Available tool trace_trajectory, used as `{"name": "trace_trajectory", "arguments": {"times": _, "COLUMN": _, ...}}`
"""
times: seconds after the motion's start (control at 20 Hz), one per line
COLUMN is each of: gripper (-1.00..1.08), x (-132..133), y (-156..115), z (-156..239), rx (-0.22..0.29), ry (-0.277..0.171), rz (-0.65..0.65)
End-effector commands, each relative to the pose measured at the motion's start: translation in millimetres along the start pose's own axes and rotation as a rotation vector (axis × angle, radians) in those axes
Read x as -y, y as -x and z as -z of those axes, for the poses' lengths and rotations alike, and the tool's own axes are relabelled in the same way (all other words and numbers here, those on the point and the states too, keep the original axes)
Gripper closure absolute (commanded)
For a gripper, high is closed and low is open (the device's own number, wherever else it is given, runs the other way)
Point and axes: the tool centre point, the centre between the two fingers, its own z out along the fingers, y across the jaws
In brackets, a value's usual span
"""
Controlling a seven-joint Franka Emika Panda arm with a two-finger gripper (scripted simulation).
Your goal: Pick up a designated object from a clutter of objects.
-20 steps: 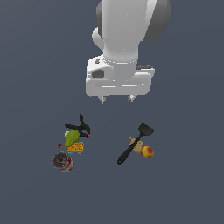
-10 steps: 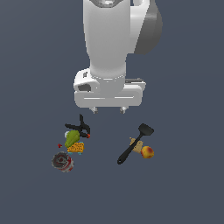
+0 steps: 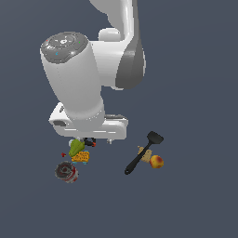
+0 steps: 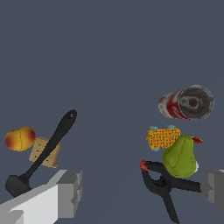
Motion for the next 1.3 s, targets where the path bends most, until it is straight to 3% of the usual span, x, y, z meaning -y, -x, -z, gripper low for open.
{"name": "trace_trajectory", "arguments": {"times": 0.0, "gripper": -0.92, "x": -20, "y": -14, "z": -16, "rx": 0.001, "ry": -0.001, "rz": -0.031}}
{"name": "trace_trajectory", "arguments": {"times": 0.65, "gripper": -0.92, "x": -113, "y": -58, "z": -95, "rx": 0.004, "ry": 0.005, "rz": -0.159}}
{"name": "trace_trajectory", "arguments": {"times": 0.95, "gripper": -0.92, "x": -134, "y": -63, "z": -115, "rx": 0.005, "ry": 0.008, "rz": -0.185}}
{"name": "trace_trajectory", "arguments": {"times": 1.25, "gripper": -0.92, "x": -139, "y": -63, "z": -119, "rx": 0.007, "ry": 0.009, "rz": -0.191}}
